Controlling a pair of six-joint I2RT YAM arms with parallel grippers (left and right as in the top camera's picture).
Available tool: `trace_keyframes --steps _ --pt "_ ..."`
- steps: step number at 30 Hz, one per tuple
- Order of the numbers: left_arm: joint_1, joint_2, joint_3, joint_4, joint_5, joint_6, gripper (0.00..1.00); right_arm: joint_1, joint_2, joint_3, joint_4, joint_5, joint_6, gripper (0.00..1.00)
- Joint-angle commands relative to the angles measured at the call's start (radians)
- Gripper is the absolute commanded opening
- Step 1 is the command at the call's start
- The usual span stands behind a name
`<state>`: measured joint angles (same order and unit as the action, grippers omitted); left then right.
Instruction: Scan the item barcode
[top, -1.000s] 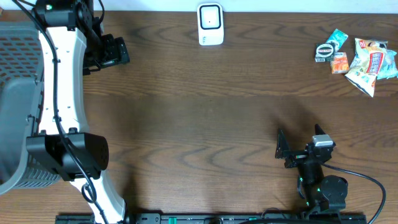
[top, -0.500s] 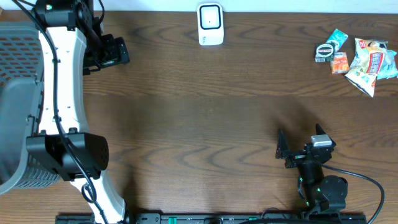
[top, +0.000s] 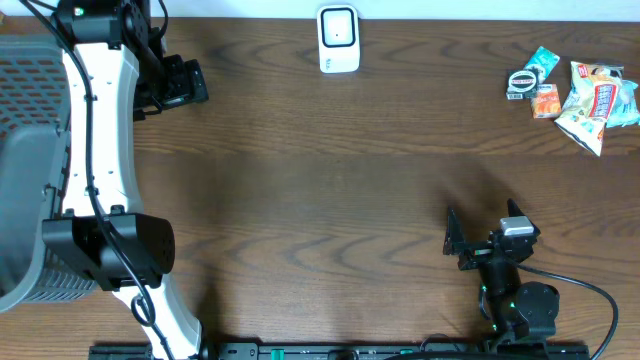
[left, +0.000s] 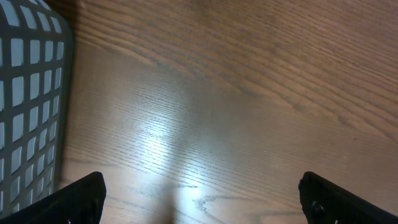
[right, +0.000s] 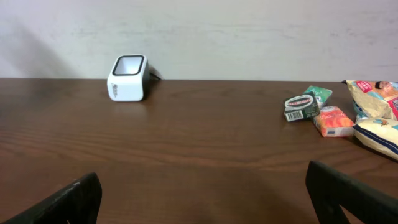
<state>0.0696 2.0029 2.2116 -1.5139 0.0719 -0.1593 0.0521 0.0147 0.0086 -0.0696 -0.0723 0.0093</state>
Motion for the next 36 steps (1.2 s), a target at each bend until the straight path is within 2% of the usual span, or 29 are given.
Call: trace_keyframes --steps 1,17,30,36 --pt "0.004 0.006 0.004 -0.003 -0.009 0.006 0.98 0.008 -0.01 -0.002 -0.002 0.006 -0.018 0.99" --pt "0.002 -0.025 0.004 -0.003 -0.009 0.006 0.98 0.008 -0.01 -0.002 -0.002 0.006 -0.018 0.99" --pt "0.004 -0.385 -0.014 -0.02 -0.005 0.002 0.98 0.008 -0.01 -0.002 -0.002 0.006 -0.018 0.99" --pt "0.003 -0.565 -0.233 0.057 0.021 0.003 0.98 0.008 -0.01 -0.002 -0.002 0.006 -0.018 0.99"
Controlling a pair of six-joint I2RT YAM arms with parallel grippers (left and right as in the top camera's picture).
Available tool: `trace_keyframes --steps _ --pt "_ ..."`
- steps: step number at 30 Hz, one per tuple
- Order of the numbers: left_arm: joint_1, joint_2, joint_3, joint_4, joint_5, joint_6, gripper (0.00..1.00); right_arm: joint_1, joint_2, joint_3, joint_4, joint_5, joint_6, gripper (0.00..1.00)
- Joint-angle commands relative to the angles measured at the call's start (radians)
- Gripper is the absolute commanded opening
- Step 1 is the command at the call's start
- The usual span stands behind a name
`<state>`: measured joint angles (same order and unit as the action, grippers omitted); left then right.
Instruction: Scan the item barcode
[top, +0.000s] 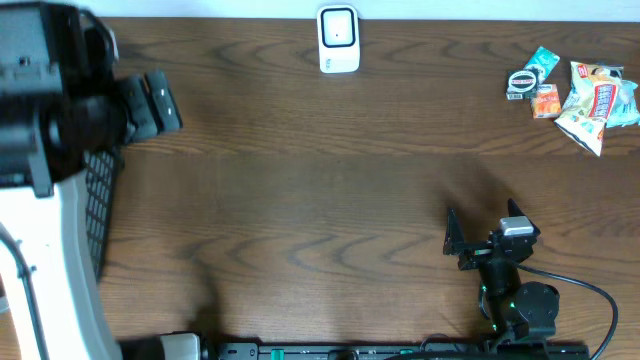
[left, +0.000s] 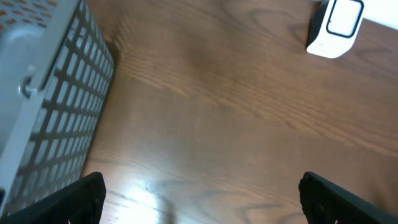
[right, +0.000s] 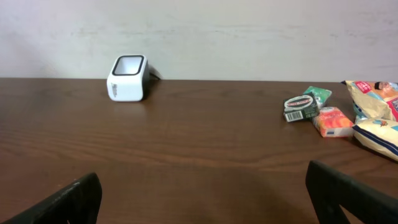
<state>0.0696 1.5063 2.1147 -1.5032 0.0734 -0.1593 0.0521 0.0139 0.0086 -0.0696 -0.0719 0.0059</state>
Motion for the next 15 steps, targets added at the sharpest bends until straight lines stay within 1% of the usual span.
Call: trace_keyframes --steps 1,4,6,8,12,15 --pt "0.003 -0.11 -0.2 0.088 0.029 0.003 0.98 0.008 -0.009 -0.002 -0.002 0.006 -0.014 0.99" --pt "0.003 -0.245 -0.416 0.26 0.095 0.041 0.98 0.008 -0.009 -0.002 -0.002 0.006 -0.014 0.99" --pt "0.003 -0.353 -0.576 0.402 0.16 0.082 0.98 0.008 -0.009 -0.002 -0.002 0.006 -0.014 0.99" --pt "0.003 -0.423 -0.674 0.484 0.194 0.088 0.98 0.008 -0.009 -0.002 -0.002 0.006 -0.014 0.99" --pt "0.003 -0.51 -0.8 0.565 0.208 0.088 0.98 0.008 -0.009 -0.002 -0.002 0.006 -0.014 0.99" --pt "0.003 -0.515 -0.817 0.567 0.207 0.088 0.98 0.008 -0.009 -0.002 -0.002 0.006 -0.014 0.99"
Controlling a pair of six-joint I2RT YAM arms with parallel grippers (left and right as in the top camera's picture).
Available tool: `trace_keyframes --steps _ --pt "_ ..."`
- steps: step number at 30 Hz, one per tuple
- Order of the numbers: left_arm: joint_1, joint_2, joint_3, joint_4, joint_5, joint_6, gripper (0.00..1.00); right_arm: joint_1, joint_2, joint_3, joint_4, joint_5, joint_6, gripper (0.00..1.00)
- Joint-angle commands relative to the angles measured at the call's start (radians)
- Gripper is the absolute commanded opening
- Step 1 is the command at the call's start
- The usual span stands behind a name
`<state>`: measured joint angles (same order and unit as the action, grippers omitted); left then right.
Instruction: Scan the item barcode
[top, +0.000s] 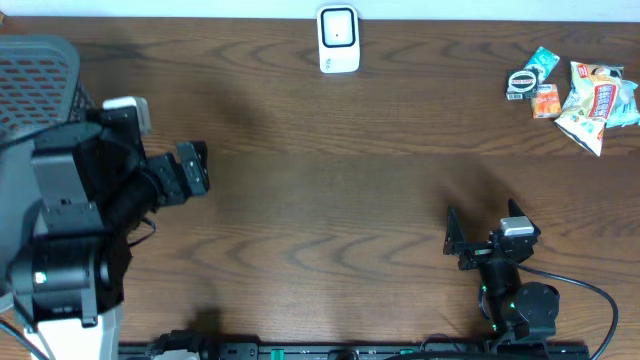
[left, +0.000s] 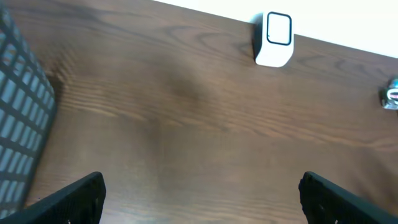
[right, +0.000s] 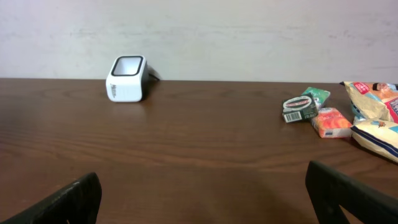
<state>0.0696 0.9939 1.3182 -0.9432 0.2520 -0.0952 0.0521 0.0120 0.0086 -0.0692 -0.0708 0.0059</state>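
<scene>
The white barcode scanner (top: 338, 38) stands upright at the back middle of the table, also in the left wrist view as scanner (left: 274, 40) and the right wrist view as scanner (right: 127, 78). The items lie in a heap at the back right: a small dark pack with a barcode (right: 298, 107), an orange packet (right: 329, 121) and snack bags (top: 590, 100). My left gripper (top: 190, 170) hangs open and empty over the left middle of the table, far from both. My right gripper (top: 455, 245) rests open and empty near the front right.
A grey mesh basket (top: 35, 60) fills the far left, its wall close to my left arm and showing as basket (left: 18, 143) in the left wrist view. The table's back edge meets a pale wall (right: 249, 31).
My left gripper has moved from the back left beside the basket to the left middle of the table, and its view now takes in the scanner from farther off. The right arm has not moved.
At first my left gripper was open and low over the table at the back left, next to the basket. Then it stood higher, with the scanner in its view. Now it is drawn back toward the front. My right gripper stayed open and still throughout.
</scene>
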Motion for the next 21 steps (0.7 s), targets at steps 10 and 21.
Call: trace_keyframes --steps 10,21 --pt "0.003 0.018 -0.021 0.008 0.1 0.024 0.98 0.008 -0.007 -0.002 -0.002 0.005 -0.014 0.99" --pt "0.003 0.018 -0.021 0.018 0.104 0.039 0.98 0.008 -0.007 -0.002 -0.002 0.005 -0.014 0.99"
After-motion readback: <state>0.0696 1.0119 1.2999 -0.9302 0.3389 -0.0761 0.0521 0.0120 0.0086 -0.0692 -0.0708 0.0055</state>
